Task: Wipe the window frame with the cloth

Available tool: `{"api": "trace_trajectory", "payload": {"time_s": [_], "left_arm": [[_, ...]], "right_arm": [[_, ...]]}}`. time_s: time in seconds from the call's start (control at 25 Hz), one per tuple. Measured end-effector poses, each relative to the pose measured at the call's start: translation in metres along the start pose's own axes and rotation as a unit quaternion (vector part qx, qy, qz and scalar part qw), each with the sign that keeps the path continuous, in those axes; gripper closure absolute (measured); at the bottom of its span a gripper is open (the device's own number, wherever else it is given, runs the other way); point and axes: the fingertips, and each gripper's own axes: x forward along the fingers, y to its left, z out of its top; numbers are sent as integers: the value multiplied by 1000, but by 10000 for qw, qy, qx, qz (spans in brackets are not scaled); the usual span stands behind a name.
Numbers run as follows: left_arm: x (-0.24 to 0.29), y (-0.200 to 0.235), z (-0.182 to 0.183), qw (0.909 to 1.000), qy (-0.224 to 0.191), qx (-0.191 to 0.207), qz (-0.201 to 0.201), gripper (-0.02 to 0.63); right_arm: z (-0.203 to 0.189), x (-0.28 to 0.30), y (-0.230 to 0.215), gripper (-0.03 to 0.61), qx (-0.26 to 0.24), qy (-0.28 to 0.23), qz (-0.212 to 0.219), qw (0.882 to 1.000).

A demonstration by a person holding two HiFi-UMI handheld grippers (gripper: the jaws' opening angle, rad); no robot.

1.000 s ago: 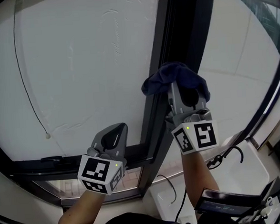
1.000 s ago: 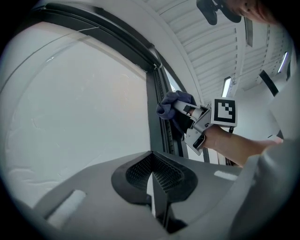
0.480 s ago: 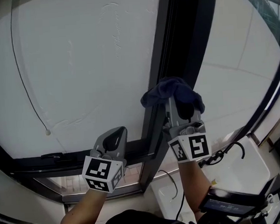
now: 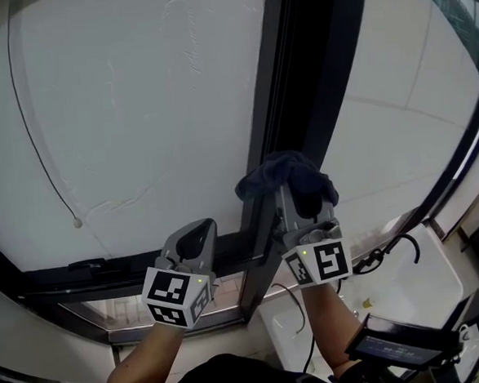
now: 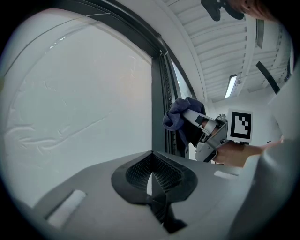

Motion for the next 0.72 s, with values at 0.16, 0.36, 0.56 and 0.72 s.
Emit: {"api": "trace_trajectory", "payload": {"time_s": [0.16,0.36,0.56,0.72], "left_arm": [[0,-3,-8,10000,65,-53,-12,620],[2,-8,-22,9997,225,-72,-71,620],[0,-7,-33,9994,337,-19,17,620],[-3,-7,-46,9990,448,-48,31,620]], "right_arm": [[-17,-12,4,512,49,190,13,9998],[-41,-27,9,512,168,459,-26,9988],[-64,-40,14,512,188,721,37,9972],[-82,-54,18,512,227,909,21,9956]]}}
